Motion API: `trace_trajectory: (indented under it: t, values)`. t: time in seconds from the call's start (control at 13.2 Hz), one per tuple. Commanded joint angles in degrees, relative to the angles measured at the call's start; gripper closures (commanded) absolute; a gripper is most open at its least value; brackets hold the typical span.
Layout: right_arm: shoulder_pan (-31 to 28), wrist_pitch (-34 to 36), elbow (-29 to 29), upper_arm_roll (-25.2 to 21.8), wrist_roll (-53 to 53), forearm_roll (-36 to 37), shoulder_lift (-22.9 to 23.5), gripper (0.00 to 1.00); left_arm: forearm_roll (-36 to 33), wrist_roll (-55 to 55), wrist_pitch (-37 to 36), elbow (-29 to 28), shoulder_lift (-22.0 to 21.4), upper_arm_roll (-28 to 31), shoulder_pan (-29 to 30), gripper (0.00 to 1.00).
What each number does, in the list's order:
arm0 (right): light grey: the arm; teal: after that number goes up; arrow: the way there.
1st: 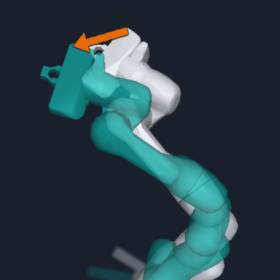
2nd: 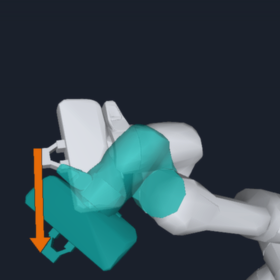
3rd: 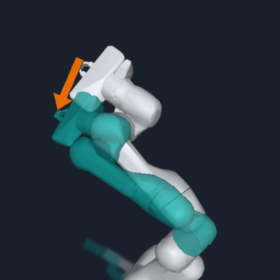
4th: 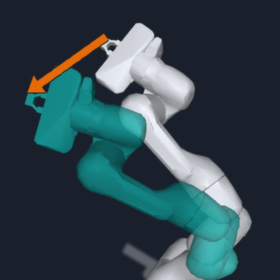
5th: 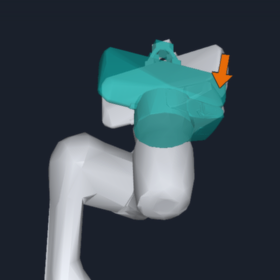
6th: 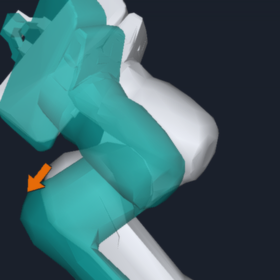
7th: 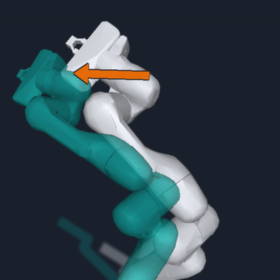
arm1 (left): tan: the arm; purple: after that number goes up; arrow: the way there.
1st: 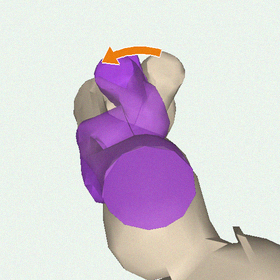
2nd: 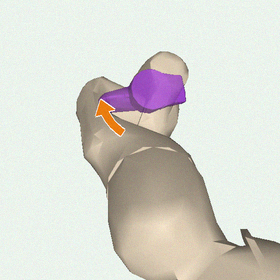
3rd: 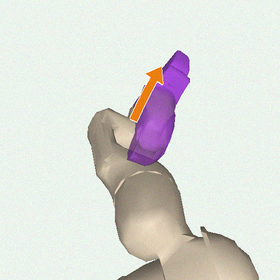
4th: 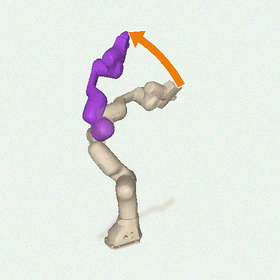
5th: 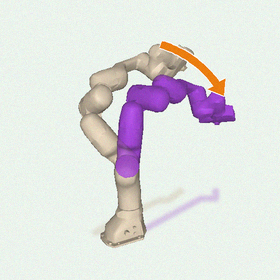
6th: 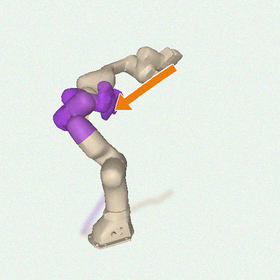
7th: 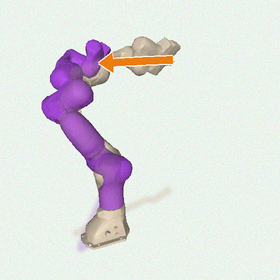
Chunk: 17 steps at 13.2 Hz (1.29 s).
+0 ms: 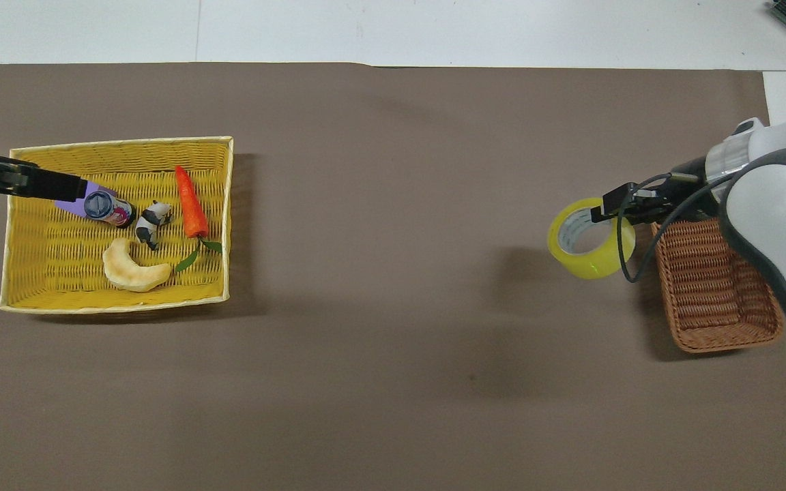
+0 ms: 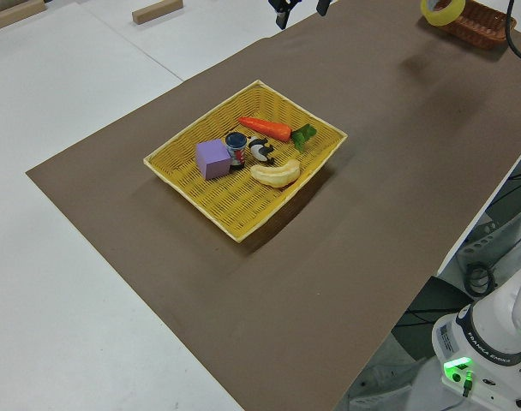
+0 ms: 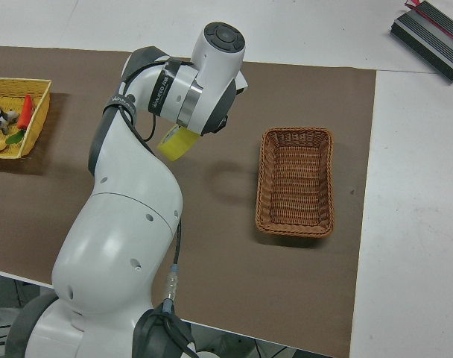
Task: Move tape to another basket
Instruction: 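Lower the tape into the wicker basket while the left gripper withdraws, then open the right gripper and raise it off the tape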
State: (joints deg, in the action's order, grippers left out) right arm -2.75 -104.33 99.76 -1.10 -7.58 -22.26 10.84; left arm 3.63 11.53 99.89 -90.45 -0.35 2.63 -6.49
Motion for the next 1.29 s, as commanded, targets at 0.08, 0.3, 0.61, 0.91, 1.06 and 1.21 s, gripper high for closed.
trace_trajectory:
  t: [0.08,0.3,0.61,0.91,1.06,1.21]
  values:
    - [-2.4,6.2,-3.6,0.6,1.7,11.7,-1.1,1.0,-1.0,0.8,-4.8,3.4,0.7,-0.2,1.4,0.0]
    - [-4.8,6.2,-3.5,0.0,1.8,16.9,-1.2,1.0,-1.0,0.9,-5.2,2.8,0.0,-0.2,2.4,0.0]
    - [-10.7,5.7,-2.6,0.2,1.4,23.0,-2.0,1.0,-1.0,0.3,-5.0,2.8,0.0,-0.2,2.5,0.0]
    - [-16.3,2.7,0.1,0.1,-0.1,24.2,-2.0,1.0,-1.0,0.3,-4.9,2.8,0.0,-0.3,2.4,0.0]
    - [-18.2,0.5,2.3,0.1,-4.0,25.9,-2.3,1.0,-1.0,0.3,-4.9,2.8,0.0,-0.3,2.5,0.0]
    - [-19.5,-0.9,4.5,0.1,-6.0,26.1,-2.3,1.0,-1.0,0.2,-4.9,2.8,0.0,-0.3,2.4,0.0]
